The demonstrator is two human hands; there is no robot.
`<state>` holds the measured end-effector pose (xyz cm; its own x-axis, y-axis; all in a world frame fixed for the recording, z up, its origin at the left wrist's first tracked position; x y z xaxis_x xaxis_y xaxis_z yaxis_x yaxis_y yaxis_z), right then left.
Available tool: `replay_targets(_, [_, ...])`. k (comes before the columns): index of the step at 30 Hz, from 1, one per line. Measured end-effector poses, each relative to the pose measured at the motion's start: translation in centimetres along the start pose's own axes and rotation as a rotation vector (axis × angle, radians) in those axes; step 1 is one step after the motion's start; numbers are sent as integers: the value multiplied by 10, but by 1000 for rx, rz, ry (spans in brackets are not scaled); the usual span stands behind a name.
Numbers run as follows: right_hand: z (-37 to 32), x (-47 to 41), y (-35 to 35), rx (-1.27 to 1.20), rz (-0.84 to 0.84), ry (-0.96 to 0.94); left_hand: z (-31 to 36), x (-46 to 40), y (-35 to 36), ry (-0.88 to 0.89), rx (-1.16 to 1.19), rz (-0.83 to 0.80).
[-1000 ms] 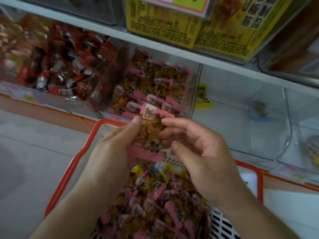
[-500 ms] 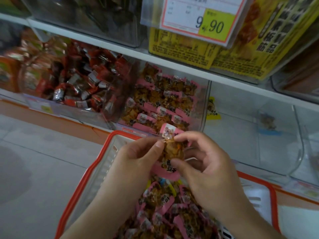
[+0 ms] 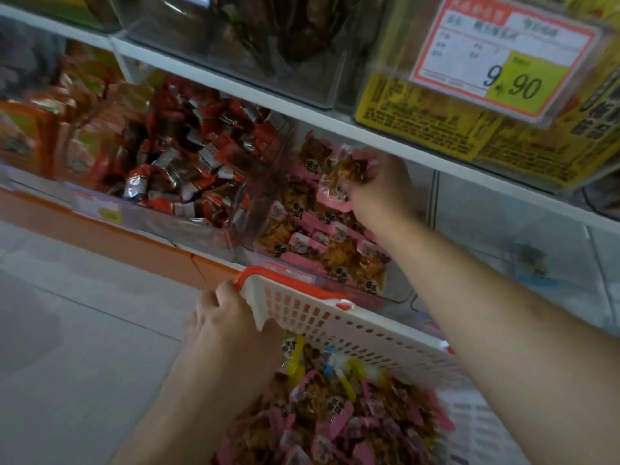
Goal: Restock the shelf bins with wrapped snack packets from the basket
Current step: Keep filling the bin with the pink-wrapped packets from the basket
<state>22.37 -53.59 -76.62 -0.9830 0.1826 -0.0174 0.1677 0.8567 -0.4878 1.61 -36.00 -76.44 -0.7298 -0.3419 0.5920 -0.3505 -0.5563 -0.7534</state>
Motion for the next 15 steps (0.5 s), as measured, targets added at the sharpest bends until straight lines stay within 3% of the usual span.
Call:
replay_targets(4, [3,-41,23,155,-25,75,2,-3,1,23,-20,10])
replay_targets(15, [5,-53,30,510,-36,-72,5,0,-2,105,-28,85])
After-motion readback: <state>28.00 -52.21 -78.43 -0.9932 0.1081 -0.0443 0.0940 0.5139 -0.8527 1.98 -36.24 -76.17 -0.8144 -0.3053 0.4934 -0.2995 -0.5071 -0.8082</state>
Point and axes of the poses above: each hand's wrist, its own x-axis away from the middle knuckle, its own y-axis out of the palm, z = x × y, the point moved 3 cm from there along -x, towards the middle knuckle, and after that the axes turned 12 degrees about -x, right-handed, at the moved point
